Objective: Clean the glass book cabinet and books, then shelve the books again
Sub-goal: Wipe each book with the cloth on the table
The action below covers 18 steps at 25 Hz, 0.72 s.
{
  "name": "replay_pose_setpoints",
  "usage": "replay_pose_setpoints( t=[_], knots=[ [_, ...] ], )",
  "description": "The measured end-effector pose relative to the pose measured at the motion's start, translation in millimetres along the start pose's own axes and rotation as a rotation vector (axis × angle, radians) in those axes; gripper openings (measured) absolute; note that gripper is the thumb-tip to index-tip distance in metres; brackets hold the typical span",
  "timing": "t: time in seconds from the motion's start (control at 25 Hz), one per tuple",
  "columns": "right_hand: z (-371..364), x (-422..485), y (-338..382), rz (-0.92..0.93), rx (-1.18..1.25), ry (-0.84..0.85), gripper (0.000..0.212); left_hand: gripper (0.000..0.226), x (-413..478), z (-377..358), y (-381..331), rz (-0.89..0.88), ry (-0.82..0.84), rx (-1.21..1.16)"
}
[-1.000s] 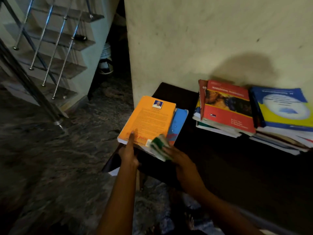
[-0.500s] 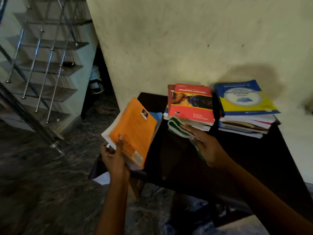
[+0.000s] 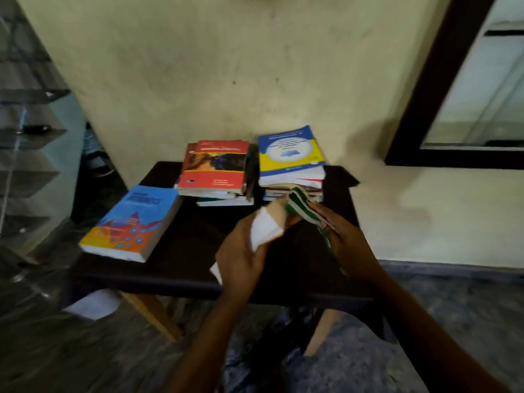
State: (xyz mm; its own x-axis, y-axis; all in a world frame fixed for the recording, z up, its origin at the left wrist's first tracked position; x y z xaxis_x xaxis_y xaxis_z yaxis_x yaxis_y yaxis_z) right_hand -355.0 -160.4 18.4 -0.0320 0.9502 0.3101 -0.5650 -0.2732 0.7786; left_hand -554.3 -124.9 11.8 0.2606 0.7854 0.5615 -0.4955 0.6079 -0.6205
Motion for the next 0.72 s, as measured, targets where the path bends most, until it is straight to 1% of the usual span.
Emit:
replay_pose_setpoints(
  t=[0.12,0.2,0.24,0.28,0.4,0.56,0.64,0.72],
  knots=[
    [37.7,-31.0,-22.4,-0.116,-0.057,-0.079,0.045,0.038,-11.8,-79.3,-43.7,-0.422,0.130,0.176],
    [46.1,-50.3,-44.7,-0.211,-0.059,-0.067,0.042,0.035,-35.5,-121.4,-58.1,-0.624,0.214,0.284],
    [45.4,-57.9,-54.6,-0.252,-0.064,-0.047,0.042,0.033,-52.8,-137.8,-56.7,-0.687,0.251,0.328],
    [43.4,-64.2,-62.3,-0.283,-0.064,-0.029,0.042,0.032,-70.4,-148.1,-51.7,-0.711,0.289,0.356],
    [35.9,-71.1,-70.0,-0.333,-0.070,0.001,0.041,0.037,-109.0,-164.9,-21.4,-0.651,0.396,0.398],
    [15.9,-67.9,-66.4,-0.325,-0.027,0.100,0.040,0.048,-134.9,-174.6,5.4,-0.537,0.520,0.462],
    [6.1,-60.2,-64.8,-0.307,-0.035,0.159,0.041,0.052,-138.9,-178.9,10.7,-0.511,0.582,0.496],
    [-1.6,-51.5,-66.9,-0.298,-0.035,0.208,0.040,0.055,-138.0,-183.1,8.5,-0.489,0.653,0.461]
  ],
)
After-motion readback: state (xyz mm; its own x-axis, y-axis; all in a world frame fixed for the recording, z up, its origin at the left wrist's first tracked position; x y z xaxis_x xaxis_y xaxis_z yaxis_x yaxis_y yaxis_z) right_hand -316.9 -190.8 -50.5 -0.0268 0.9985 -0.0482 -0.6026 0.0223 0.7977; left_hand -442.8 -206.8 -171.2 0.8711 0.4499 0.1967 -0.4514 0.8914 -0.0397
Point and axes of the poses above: each hand's wrist, its own x-axis towards the middle knuckle, its own z-axis out of the back of the hand, y = z × x, the point moved 7 cm from there along x, towards the middle knuckle, and after that the axes turned 11 degrees about y, right-handed, at the moved point
